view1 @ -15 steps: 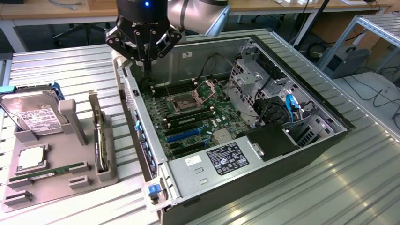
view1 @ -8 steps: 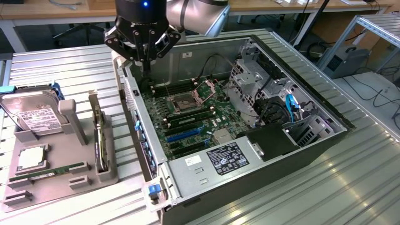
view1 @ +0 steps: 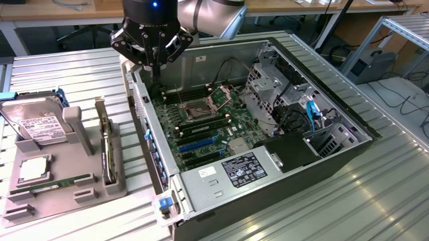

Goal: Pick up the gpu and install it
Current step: 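Reach for the gpu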

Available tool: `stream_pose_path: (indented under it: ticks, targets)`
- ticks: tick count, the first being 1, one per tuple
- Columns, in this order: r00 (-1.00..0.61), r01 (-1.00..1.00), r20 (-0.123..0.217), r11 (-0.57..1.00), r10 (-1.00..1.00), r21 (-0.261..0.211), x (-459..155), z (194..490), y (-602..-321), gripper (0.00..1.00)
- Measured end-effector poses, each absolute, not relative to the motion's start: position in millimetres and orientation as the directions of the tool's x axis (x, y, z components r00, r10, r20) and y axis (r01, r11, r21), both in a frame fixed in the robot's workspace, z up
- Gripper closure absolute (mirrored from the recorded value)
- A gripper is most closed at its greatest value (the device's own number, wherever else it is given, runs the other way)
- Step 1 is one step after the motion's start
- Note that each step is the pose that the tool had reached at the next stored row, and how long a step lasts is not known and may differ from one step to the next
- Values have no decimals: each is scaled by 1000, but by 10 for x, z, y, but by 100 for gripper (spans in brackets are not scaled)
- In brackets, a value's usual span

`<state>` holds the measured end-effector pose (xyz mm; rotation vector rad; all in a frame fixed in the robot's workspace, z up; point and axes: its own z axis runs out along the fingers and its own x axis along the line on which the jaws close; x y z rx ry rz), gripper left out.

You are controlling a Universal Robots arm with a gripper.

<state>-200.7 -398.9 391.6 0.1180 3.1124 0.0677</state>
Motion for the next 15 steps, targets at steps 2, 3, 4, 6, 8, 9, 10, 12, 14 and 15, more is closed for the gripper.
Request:
stream_pose_path:
  ticks: [2, 3, 4, 6, 8, 9, 10, 12, 14, 15]
  targets:
    - [-997, 75, -25, 996, 76, 44, -2013, 3915, -3989, 89]
    - [-997, 75, -24, 996, 76, 44, -2016, 3916, -3989, 89]
    - [-997, 75, -25, 996, 76, 44, -2018, 3915, -3989, 89]
    - [-997, 75, -24, 996, 76, 44, -2024, 3915, -3989, 89]
    - [-997, 75, -25, 996, 76, 44, -2029, 3915, -3989, 89]
    - [-997, 75, -25, 996, 76, 44, -2032, 3915, -3989, 89]
    - [-997, 75, -25, 996, 76, 44, -2036, 3915, -3989, 89]
    - [-997, 75, -25, 996, 76, 44, -2041, 3914, -3989, 89]
    - [-997, 75, -25, 996, 76, 44, -2053, 3913, -3990, 89]
    - [-997, 75, -24, 996, 76, 44, -2064, 3913, -3990, 89]
